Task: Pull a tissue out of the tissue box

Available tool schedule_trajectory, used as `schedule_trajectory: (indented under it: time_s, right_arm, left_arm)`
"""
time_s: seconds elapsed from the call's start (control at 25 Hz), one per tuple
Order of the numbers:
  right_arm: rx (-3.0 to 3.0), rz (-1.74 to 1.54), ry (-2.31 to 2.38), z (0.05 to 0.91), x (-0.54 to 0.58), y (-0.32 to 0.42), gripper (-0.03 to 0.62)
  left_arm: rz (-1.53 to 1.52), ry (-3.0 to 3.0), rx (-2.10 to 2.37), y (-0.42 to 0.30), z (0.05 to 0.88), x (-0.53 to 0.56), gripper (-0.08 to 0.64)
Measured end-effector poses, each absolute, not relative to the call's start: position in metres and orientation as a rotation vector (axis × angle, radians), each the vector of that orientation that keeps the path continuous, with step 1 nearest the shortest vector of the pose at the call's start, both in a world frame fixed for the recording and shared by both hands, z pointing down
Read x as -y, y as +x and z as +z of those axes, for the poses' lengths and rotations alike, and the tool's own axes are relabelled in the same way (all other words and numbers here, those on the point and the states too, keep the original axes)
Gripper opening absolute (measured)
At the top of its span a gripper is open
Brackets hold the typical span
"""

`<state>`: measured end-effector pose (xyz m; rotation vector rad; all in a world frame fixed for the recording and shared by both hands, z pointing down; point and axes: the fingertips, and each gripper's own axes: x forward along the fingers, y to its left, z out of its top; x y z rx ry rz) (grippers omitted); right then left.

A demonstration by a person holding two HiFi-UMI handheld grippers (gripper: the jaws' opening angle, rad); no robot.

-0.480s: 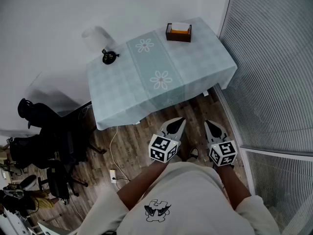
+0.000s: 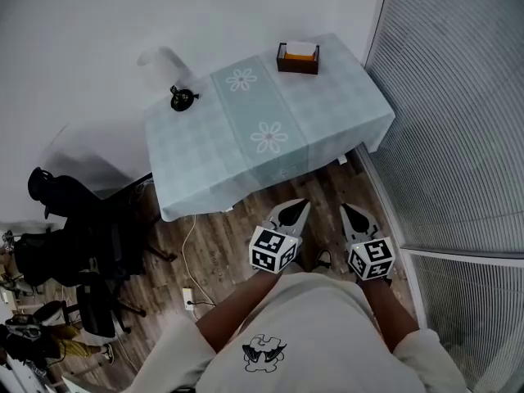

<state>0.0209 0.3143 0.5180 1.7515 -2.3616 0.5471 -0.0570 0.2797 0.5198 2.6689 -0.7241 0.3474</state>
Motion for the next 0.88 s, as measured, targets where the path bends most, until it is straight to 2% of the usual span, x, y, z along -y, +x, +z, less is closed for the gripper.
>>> schedule_trajectory:
  time_s: [0.32,0.88]
  right_arm:
    - [2.371,0.544,1.722,0.520,-0.311,0.014,0.008]
    - [2.329,0.587,1.797,0.522,-0.272,-0.025,0.008]
  left_arm:
    - [0.337,2.667,0.738,-0.063,0.519,-0.277,0.006]
    - [0.283,2.652,0.747,-0.127,0.522,-0.225,0.006]
